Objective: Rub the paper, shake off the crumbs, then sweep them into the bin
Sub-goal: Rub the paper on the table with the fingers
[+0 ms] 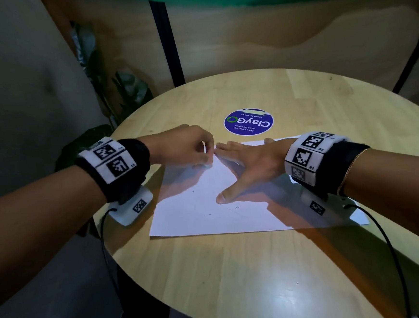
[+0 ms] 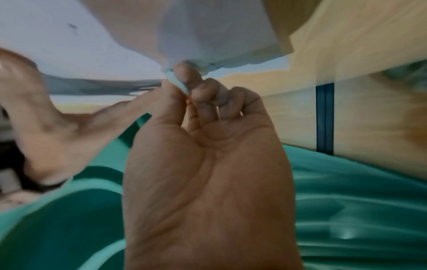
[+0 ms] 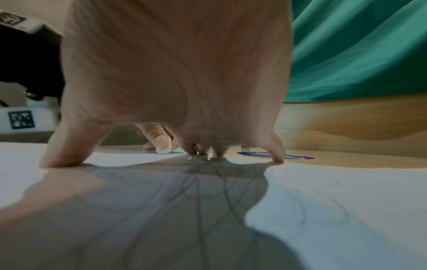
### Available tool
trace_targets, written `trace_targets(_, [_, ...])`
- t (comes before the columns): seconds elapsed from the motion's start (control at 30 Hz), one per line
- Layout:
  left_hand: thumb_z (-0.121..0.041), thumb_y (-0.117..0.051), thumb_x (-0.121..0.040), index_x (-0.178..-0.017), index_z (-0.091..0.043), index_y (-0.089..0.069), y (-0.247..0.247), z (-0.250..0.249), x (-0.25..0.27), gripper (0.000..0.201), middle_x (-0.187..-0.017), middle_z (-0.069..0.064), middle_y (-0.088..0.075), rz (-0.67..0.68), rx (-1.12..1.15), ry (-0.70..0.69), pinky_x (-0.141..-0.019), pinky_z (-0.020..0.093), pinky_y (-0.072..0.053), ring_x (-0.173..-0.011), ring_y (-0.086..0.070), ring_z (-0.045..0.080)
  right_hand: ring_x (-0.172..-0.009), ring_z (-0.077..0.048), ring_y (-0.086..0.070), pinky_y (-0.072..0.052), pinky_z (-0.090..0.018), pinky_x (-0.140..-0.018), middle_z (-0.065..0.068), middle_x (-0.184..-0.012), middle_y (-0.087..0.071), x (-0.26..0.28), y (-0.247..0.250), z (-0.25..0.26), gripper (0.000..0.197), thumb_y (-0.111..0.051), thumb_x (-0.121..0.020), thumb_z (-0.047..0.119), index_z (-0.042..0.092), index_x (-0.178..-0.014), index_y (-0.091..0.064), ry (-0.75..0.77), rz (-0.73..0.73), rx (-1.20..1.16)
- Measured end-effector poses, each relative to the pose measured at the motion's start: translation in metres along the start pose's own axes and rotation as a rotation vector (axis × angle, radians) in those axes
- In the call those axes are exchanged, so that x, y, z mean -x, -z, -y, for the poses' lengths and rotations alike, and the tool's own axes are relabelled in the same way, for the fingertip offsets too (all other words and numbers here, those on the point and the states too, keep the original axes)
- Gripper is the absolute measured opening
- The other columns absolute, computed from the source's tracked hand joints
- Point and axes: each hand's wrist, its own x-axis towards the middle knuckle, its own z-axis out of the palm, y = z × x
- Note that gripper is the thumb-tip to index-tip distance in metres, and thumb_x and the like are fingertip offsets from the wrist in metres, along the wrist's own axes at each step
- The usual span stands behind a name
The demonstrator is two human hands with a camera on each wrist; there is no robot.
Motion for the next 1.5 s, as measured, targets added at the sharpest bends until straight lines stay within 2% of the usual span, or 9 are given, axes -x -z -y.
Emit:
trace_targets(0.17, [-0.02,-0.074,-0.1,-0.101,-0.015,-0.075,-0.004,-0.012,0.002,0.005,-0.078,0.001,-0.079,0.223,0.09,-0.069,-0.071,0.022,-0.05,-0.07,-0.065,0.01,-0.156,0.005,0.019,0.005,-0.068,-0.123,0.035,-0.17,0.011,-0.002,-0.002,-0.001,0.118,-0.063,-0.067,0.096,0.059,-0.162,-0.003,0.012,-0.004,-0.047])
trace_targets(0.3, [-0.022,-0.07,-0.1,-0.098,-0.022,-0.075,-0.002,-0.003,-0.005,0.005,-0.082,-0.003,-0.081,-0.039,-0.011,-0.039,-0.074,0.026,-0.046,-0.07,-0.065,-0.004,-0.159,0.0,0.013,0.0,-0.067,-0.123,0.03,-0.172,0.006,0.0,0.0,0.001,0.116,-0.064,-0.071,0.093,0.059,-0.161,0.001,0.014,-0.014,-0.051])
trace_targets(0.43, [-0.019,-0.072,-0.101,-0.1,-0.013,-0.076,-0.007,-0.008,0.004,0.007,-0.078,0.002,-0.079,0.172,0.114,-0.068,-0.069,0.019,-0.051,-0.065,-0.064,0.006,-0.158,0.001,0.018,0.004,-0.07,-0.123,0.031,-0.171,0.013,0.0,-0.001,0.001,0.119,-0.063,-0.07,0.095,0.055,-0.164,-0.002,0.001,0.011,-0.042])
trace_targets(0.53, [-0.025,-0.071,-0.102,-0.1,-0.018,-0.074,0.003,0.002,0.004,0.007,-0.083,-0.001,-0.083,-0.001,0.025,0.026,-0.072,0.022,-0.05,-0.072,-0.069,0.009,-0.16,-0.001,0.011,-0.004,-0.068,-0.124,0.032,-0.171,0.01,0.005,0.002,0.004,0.116,-0.06,-0.076,0.092,0.04,-0.167,-0.008,-0.021,-0.002,0.012])
trace_targets(0.7, [-0.019,-0.074,-0.101,-0.101,-0.012,-0.071,-0.011,-0.007,0.015,0.007,-0.08,0.009,-0.08,0.205,0.196,-0.039,-0.073,0.026,-0.055,-0.067,-0.067,0.011,-0.157,0.0,0.022,0.006,-0.062,-0.125,0.028,-0.171,0.021,0.006,0.004,0.007,0.112,-0.065,-0.073,0.091,0.06,-0.162,-0.004,-0.02,0.048,-0.044])
trace_targets(0.83, [-0.024,-0.071,-0.1,-0.095,-0.021,-0.071,0.002,0.004,0.012,0.006,-0.079,0.001,-0.081,-0.003,0.03,0.024,-0.071,0.027,-0.049,-0.062,-0.063,0.0,-0.158,-0.003,0.021,0.006,-0.059,-0.125,0.023,-0.172,0.023,0.011,0.005,0.013,0.113,-0.061,-0.079,0.089,0.055,-0.164,0.005,-0.024,0.03,0.003])
trace_targets(0.97, [-0.016,-0.074,-0.1,-0.097,-0.008,-0.07,-0.01,-0.008,0.019,0.01,-0.073,0.006,-0.076,0.166,0.201,-0.034,-0.067,0.023,-0.053,-0.065,-0.063,0.013,-0.157,-0.001,0.022,0.006,-0.061,-0.124,0.024,-0.172,0.021,0.014,0.003,0.015,0.107,-0.065,-0.078,0.086,0.058,-0.163,-0.006,-0.019,0.028,-0.037])
trace_targets(1.37, [-0.025,-0.071,-0.101,-0.092,-0.023,-0.068,0.013,0.023,0.026,0.01,-0.082,-0.008,-0.077,-0.024,-0.067,0.086,-0.069,0.031,-0.048,-0.081,-0.067,0.016,-0.158,-0.003,0.02,0.003,-0.057,-0.126,0.02,-0.173,0.02,0.023,0.004,0.021,0.111,-0.061,-0.085,0.082,0.046,-0.167,0.005,-0.029,0.012,0.03])
trace_targets(1.5, [-0.022,-0.076,-0.101,-0.097,-0.015,-0.07,-0.008,0.004,0.032,0.01,-0.082,0.003,-0.079,0.229,0.24,-0.039,-0.071,0.026,-0.054,-0.072,-0.067,0.015,-0.157,-0.002,0.022,0.004,-0.061,-0.125,0.022,-0.173,0.021,0.02,0.005,0.019,0.118,-0.062,-0.082,0.084,0.043,-0.168,0.007,-0.02,0.034,0.012])
